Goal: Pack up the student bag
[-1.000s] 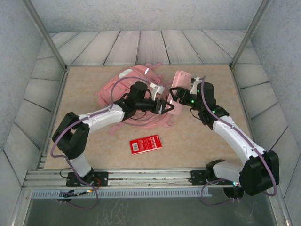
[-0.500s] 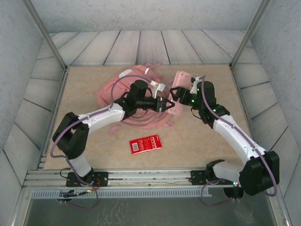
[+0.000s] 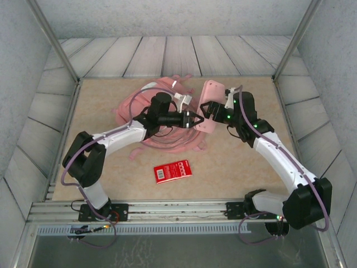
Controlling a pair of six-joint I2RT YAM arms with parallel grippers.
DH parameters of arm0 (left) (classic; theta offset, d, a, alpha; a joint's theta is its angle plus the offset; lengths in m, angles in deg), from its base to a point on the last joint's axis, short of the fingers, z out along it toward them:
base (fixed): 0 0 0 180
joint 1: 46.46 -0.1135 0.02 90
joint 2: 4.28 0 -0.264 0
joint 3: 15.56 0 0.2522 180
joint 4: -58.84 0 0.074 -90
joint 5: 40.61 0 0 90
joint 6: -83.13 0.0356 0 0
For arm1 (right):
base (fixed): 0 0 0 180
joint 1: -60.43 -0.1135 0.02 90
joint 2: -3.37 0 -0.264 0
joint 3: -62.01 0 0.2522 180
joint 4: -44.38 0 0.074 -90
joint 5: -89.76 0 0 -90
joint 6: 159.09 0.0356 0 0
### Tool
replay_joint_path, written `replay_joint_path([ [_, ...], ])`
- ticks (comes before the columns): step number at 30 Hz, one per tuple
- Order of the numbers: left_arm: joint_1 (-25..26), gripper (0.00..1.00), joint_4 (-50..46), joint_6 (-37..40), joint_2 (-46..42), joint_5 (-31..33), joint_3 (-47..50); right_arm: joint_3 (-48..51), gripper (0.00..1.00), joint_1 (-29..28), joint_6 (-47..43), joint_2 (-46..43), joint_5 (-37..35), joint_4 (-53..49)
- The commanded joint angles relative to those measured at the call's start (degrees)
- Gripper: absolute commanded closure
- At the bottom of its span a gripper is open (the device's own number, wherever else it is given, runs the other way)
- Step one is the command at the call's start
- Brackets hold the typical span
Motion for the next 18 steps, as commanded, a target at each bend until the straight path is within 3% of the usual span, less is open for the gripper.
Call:
replay_joint_path([
  [1, -1.3, 0.77, 2.7, -1.3, 0.3, -0.7, -0.9, -2.1, 0.00, -0.2, -4.1, -1.2, 3.4, -6.5],
  [4, -2.6, 0.77, 3.3, -2.0, -0.5, -2.0, -0.4, -2.2, 0.00, 1.5, -6.9, -3.2, 5.9, -10.1],
  [7, -3.8, 0.78, 4.6, -2.8, -1.5, -4.5, 0.0, 0.6, 0.00, 9.7, -5.9, -5.5, 19.1, -7.6],
  [11, -4.6, 0.78, 5.2, -2.8, -3.1, -8.0, 0.4, 5.9, 0.01, 17.2, -3.4, -8.4, 33.7, 4.0],
  [18, -5.7, 0.78, 19.4, -12.4, -4.5, -16.9, 2.3, 12.3, 0.06, 18.3, 4.9, -6.0, 48.2, 28.2],
])
